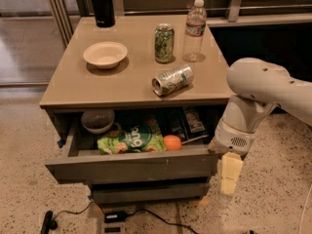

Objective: Open top drawer

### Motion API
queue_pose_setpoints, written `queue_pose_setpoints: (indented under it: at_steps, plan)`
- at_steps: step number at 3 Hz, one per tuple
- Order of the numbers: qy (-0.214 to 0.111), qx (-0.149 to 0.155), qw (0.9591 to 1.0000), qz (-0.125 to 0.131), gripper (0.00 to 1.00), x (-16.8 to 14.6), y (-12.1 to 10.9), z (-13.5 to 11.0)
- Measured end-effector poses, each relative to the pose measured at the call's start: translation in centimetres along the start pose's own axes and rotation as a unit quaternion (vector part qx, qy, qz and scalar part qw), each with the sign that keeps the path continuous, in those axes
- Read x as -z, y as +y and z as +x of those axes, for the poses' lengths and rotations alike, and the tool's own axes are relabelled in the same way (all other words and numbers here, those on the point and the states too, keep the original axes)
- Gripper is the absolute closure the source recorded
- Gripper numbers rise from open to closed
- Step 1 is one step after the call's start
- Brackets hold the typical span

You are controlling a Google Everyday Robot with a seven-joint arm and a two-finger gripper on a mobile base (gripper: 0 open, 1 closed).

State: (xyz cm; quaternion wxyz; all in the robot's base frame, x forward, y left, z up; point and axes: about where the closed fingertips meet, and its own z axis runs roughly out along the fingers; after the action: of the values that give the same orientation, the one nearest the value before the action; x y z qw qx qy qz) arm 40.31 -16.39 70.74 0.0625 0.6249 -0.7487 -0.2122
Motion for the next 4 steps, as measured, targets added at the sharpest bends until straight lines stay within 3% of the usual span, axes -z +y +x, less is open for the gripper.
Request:
queue_pose_setpoints:
  at_steps: [1,3,4]
  plan:
    - [0.006,-0.013,0.9999,-0.004,0.00,1.5,-0.7,0.1]
    - [-0.001,-0.018,0.9998,0.011,0.00,4.3,0.7,1.0]
    - [-0.012,-0.011,0.9991,0.039,0.00,5.9,0.7,0.7]
